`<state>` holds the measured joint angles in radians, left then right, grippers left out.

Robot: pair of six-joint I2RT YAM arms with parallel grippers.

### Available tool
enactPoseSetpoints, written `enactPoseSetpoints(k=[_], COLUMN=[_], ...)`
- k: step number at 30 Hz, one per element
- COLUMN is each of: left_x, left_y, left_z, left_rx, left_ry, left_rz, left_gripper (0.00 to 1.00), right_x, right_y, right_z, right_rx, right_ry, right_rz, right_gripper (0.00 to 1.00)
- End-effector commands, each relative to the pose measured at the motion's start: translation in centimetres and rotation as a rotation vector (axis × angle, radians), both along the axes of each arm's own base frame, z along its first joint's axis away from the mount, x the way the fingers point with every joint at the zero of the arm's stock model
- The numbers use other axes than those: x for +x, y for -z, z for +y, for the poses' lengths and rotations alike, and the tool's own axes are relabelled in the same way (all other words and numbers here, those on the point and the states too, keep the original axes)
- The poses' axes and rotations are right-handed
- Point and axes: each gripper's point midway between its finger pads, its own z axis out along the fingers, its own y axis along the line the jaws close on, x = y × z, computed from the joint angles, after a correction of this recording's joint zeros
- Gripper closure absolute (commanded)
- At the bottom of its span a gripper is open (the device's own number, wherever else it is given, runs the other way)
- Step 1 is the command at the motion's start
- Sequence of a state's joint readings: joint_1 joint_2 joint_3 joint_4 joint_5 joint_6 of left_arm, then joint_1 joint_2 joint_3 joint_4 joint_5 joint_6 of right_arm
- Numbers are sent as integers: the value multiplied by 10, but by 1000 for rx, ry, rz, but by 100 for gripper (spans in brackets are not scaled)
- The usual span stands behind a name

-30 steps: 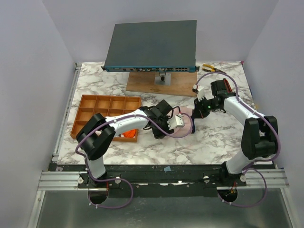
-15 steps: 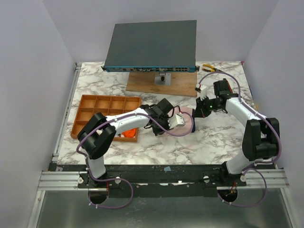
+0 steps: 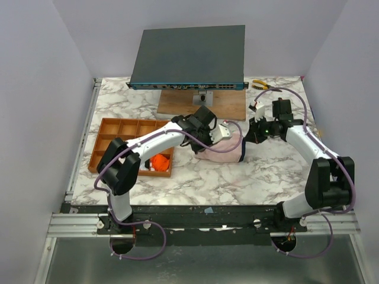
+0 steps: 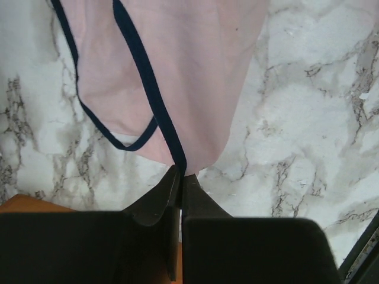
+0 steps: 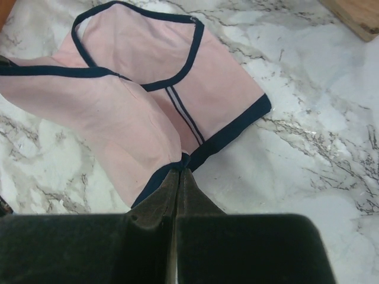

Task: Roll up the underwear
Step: Fold the underwear at the center of the board.

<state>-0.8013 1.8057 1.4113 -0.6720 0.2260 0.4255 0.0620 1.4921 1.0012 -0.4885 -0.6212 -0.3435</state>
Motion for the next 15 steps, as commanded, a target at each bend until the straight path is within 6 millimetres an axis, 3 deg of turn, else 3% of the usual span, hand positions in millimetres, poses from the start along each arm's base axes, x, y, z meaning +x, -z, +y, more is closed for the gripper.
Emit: enactPoseSetpoints(k=[1,7,15], left_x=[28,55,77], left_y=[-1,3,19], left_z=[12,11,13], left_rx=[43,67,130], left_ry=[-68,-117,-185], left_rz=[-4,-18,-22], left_gripper=[100,100,100], right_x=[21,42,67], right_y=[-4,0,24], right_z=[-12,-12,-12], right_rx=[-29,-31,-40], right_ry=[75,78,78], right_rz=[-54,-73,-47], right_gripper=[99,99,99])
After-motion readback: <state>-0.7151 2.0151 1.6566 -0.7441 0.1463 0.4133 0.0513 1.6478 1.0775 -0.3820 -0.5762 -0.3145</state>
